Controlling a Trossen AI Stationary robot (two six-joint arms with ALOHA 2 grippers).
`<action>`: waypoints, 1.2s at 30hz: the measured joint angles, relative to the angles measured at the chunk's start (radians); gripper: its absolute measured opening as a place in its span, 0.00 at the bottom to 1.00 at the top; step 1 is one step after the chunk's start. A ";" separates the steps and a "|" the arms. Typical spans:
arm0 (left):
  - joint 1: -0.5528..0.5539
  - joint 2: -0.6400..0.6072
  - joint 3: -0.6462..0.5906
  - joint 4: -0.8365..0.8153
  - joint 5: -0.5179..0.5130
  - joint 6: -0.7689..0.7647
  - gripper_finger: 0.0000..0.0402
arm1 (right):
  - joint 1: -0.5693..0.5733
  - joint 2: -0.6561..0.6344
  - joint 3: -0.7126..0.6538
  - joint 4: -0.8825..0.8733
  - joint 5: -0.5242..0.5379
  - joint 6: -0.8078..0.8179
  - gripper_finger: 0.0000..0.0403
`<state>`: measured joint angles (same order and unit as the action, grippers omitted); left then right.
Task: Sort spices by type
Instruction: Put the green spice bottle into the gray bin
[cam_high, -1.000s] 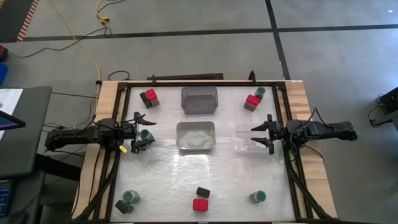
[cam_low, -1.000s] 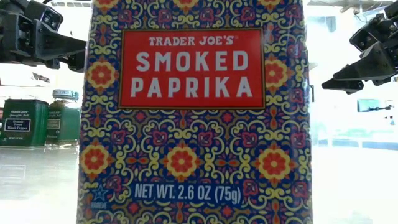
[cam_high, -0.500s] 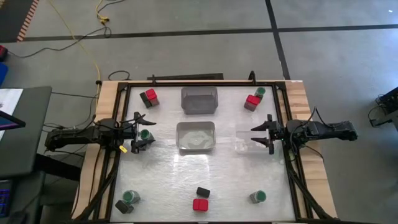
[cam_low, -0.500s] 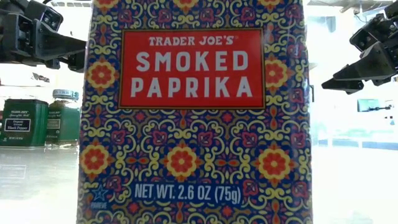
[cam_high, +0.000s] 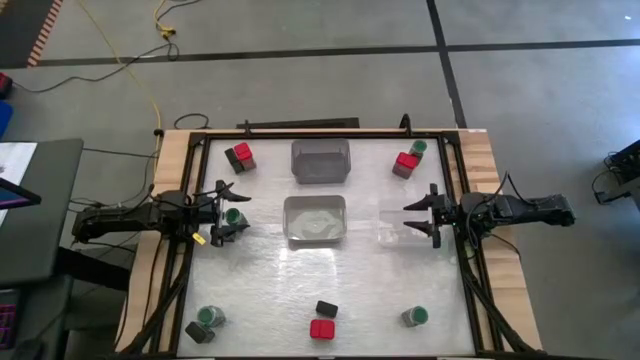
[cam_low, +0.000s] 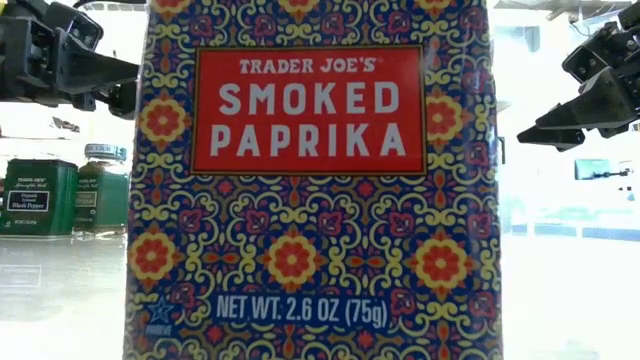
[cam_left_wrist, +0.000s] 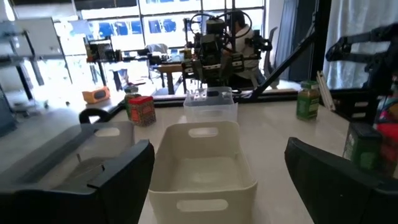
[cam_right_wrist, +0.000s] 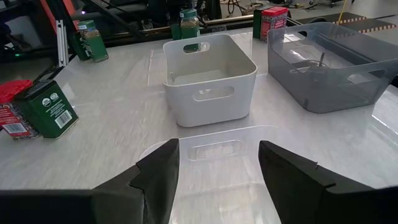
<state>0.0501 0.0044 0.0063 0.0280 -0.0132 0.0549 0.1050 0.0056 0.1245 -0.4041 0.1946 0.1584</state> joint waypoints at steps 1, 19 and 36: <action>0.000 0.000 0.000 0.000 0.000 -0.026 0.86 | 0.000 0.000 0.000 0.000 0.000 0.000 0.62; 0.000 0.000 0.000 0.016 -0.078 -0.296 0.86 | 0.000 0.000 0.000 0.000 0.000 0.000 0.62; 0.000 0.092 0.135 -0.201 -0.101 -0.328 0.85 | 0.000 0.000 0.000 0.000 0.000 0.000 0.62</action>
<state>0.0505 0.0967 0.1410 -0.1728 -0.1146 -0.2727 0.1051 0.0057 0.1244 -0.4039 0.1944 0.1581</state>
